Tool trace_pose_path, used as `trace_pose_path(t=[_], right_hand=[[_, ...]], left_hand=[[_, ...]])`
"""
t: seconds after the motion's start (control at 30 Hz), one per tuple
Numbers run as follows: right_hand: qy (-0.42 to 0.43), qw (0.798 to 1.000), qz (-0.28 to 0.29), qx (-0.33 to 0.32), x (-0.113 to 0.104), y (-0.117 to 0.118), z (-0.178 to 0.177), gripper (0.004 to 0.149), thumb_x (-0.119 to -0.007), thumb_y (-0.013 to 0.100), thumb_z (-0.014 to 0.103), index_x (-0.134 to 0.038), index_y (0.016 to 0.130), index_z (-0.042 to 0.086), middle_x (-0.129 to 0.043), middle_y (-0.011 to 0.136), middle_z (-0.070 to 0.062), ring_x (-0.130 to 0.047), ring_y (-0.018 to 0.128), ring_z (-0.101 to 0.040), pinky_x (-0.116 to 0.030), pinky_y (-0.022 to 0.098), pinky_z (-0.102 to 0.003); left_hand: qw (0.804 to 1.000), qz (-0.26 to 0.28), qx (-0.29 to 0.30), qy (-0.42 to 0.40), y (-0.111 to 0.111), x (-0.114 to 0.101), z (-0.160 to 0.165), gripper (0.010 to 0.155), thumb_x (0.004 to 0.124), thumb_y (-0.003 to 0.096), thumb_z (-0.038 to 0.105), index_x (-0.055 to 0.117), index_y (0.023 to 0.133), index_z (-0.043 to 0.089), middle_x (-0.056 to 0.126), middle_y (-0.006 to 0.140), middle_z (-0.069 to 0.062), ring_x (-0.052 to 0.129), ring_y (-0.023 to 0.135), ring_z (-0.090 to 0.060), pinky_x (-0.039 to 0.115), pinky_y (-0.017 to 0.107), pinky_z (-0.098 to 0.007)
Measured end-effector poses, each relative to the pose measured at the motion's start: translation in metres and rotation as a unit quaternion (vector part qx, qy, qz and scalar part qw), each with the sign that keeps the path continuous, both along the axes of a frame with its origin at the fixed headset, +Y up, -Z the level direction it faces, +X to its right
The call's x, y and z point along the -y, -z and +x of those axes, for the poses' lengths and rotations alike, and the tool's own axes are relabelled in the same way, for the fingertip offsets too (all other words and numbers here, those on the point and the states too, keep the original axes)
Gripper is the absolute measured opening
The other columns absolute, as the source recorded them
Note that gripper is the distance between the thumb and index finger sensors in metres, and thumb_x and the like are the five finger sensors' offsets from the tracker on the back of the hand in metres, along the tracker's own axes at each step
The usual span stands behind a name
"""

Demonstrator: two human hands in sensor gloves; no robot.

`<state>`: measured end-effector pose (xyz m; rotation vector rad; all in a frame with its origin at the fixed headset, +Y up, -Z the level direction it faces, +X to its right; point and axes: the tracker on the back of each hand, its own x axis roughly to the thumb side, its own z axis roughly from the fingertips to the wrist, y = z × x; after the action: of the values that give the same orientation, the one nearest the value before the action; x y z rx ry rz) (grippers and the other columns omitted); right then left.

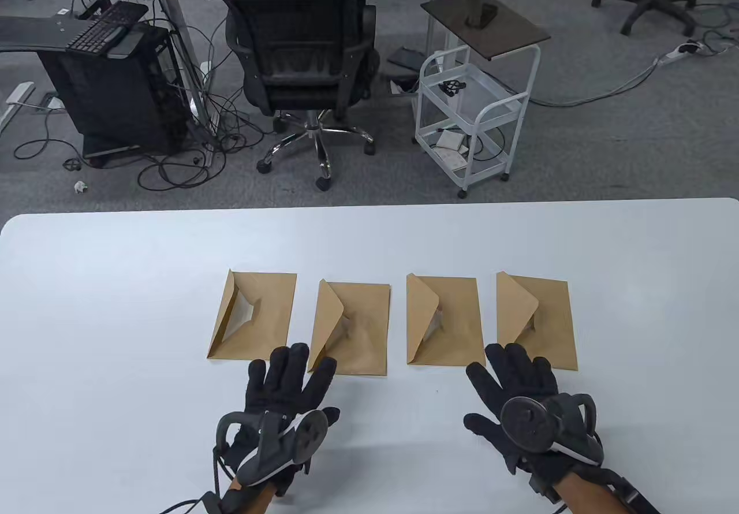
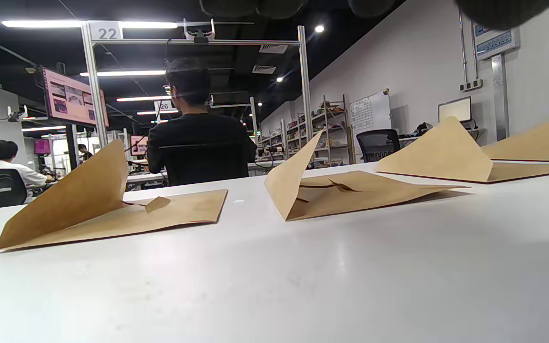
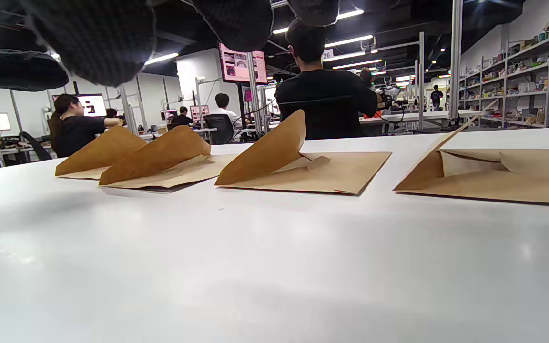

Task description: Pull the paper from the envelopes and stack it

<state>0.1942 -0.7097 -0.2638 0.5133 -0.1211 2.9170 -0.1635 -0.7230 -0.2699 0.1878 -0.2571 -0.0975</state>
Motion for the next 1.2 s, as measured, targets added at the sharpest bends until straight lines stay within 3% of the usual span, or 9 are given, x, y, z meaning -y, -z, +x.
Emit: trace_pose_path(t=[0.8, 0.93, 1.1, 1.2], right_hand=[[0.009, 1.000, 0.002, 0.009, 0.000, 0.000, 0.003, 0.075, -0.077, 0.044, 0.059, -0.052, 0.107, 0.027, -0.035, 0.115, -0.016, -0.032, 0.107, -0.045, -0.033, 0.071, -0.070], [0.004, 1.000, 0.000, 0.022, -0.001, 0.003, 0.003, 0.077, -0.082, 0.043, 0.057, -0.053, 0.107, 0.027, -0.035, 0.115, -0.016, -0.033, 0.107, -0.045, -0.034, 0.071, -0.070], [0.036, 0.993, -0.005, 0.113, -0.008, 0.019, 0.016, 0.077, -0.088, 0.043, 0.049, -0.053, 0.107, 0.025, -0.038, 0.114, -0.017, -0.042, 0.105, -0.048, -0.041, 0.071, -0.069], [0.048, 0.981, -0.047, 0.183, -0.011, 0.037, 0.031, 0.078, -0.089, 0.044, 0.045, -0.049, 0.108, 0.023, -0.034, 0.114, -0.019, -0.041, 0.105, -0.050, -0.039, 0.071, -0.071]], left_hand=[[1.000, 0.006, 0.002, 0.007, -0.003, -0.001, 0.005, 0.075, 0.067, 0.0454, 0.061, 0.035, 0.111, 0.045, 0.027, 0.121, -0.009, 0.035, 0.115, -0.041, 0.025, 0.081, -0.065], [1.000, 0.006, 0.000, 0.009, -0.003, -0.001, 0.004, 0.075, 0.067, 0.0455, 0.061, 0.035, 0.111, 0.045, 0.027, 0.121, -0.010, 0.035, 0.115, -0.041, 0.025, 0.081, -0.065], [1.000, 0.006, -0.010, 0.021, -0.002, -0.002, 0.002, 0.074, 0.067, 0.0457, 0.060, 0.037, 0.111, 0.044, 0.028, 0.121, -0.009, 0.036, 0.115, -0.041, 0.025, 0.081, -0.065], [1.000, 0.007, -0.014, 0.018, -0.002, -0.003, 0.001, 0.074, 0.067, 0.0459, 0.060, 0.036, 0.111, 0.045, 0.028, 0.121, -0.009, 0.036, 0.115, -0.041, 0.025, 0.081, -0.065]])
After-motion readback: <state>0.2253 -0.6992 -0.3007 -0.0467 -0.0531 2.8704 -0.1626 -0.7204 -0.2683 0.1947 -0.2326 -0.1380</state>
